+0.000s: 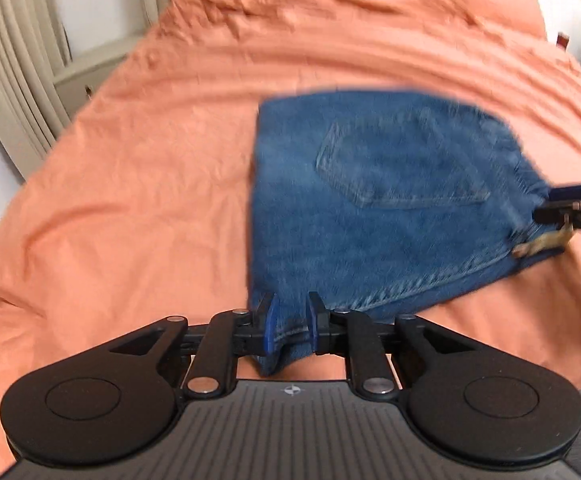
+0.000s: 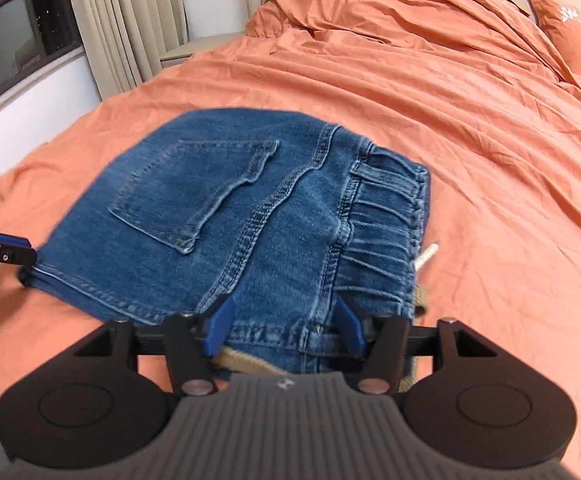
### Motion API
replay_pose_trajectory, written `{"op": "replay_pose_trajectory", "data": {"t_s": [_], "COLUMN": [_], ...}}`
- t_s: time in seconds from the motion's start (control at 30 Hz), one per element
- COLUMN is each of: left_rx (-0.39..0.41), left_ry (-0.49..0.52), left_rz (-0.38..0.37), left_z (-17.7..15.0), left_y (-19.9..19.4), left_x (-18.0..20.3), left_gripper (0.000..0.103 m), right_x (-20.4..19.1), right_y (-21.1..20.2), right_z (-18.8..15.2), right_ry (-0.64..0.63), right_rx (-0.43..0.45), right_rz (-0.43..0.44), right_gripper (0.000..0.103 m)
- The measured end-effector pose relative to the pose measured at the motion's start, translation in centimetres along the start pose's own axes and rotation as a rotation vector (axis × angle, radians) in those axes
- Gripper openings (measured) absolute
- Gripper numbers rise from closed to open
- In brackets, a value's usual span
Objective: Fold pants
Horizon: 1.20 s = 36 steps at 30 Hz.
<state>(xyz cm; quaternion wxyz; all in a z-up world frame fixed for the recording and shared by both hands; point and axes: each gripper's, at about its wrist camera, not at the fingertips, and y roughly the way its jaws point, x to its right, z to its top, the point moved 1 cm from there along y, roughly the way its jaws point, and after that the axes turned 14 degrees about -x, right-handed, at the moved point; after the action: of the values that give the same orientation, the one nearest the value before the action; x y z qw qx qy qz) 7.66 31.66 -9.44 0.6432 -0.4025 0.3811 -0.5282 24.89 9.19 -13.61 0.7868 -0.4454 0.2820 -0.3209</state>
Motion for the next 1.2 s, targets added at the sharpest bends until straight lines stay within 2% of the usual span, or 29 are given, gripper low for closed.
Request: {"op": "replay_pose_trajectory", "data": {"t_s": [0.03,0.1,0.17,0.33,0.4,0.53,0.57,0.6,0.7,0.8,0.93,1.1,1.2], "left_rx": [0.027,0.087,0.152,0.324,0.394,0.484,0.495,0.508,0.557,0.573,0.540,0.468,0.415], "left_ry": [-0.008,-0.008,-0.004,-0.010,-0.007,-0.028,-0.032,-0.039,-0.050,-0.065,-0.101,-0.171,-0.179], "left_rz": [0.000,0.001,0.017,0.003,0.000,0.006,0.005,0.006,0.027,0.059,0.100,0.038,0.055], "left_z": [0.0,0.1,0.3,-0.2,-0.8,-2.2,-2.7,-3.2,-5.0,-6.3,-7.3,-8.1,-8.0], "left_y": [-1.4,-4.2,-7.1,-14.4,-16.9,-20.6,-21.3,-22.0,-23.4,-23.4,-21.1,-17.3,-14.7], "left_x": [0.1,0.6,1.3,3.9,5.3,8.1,8.8,9.3,11.2,12.6,14.0,14.8,15.4], "left_gripper": [0.023,0.027,0.031,0.038,0.051,0.070,0.082,0.088,0.098,0.099,0.099,0.099,0.099], "right_x": [0.1,0.1,0.1,-0.7,-1.1,-2.2,-2.4,-2.7,-3.2,-3.6,-4.0,-4.8,-4.8], "right_y": [-0.9,-3.0,-5.7,-13.1,-16.2,-21.6,-22.8,-23.8,-26.3,-27.5,-27.1,-23.9,-21.2], "right_z": [0.1,0.0,-0.2,-1.1,-1.7,-4.1,-4.9,-5.8,-8.9,-12.1,-15.5,-17.6,-17.9], "right_ry": [0.005,0.016,0.033,0.044,0.042,0.038,0.039,0.040,0.046,0.070,0.104,0.099,0.075], "right_rx": [-0.002,0.013,0.038,0.145,0.195,0.312,0.341,0.368,0.446,0.501,0.528,0.516,0.502], "right_rz": [-0.001,-0.006,-0.008,-0.067,-0.090,-0.131,-0.147,-0.158,-0.153,-0.162,-0.135,-0.177,-0.218], "right_gripper": [0.070,0.072,0.078,0.081,0.081,0.082,0.082,0.082,0.082,0.082,0.082,0.082,0.082]}}
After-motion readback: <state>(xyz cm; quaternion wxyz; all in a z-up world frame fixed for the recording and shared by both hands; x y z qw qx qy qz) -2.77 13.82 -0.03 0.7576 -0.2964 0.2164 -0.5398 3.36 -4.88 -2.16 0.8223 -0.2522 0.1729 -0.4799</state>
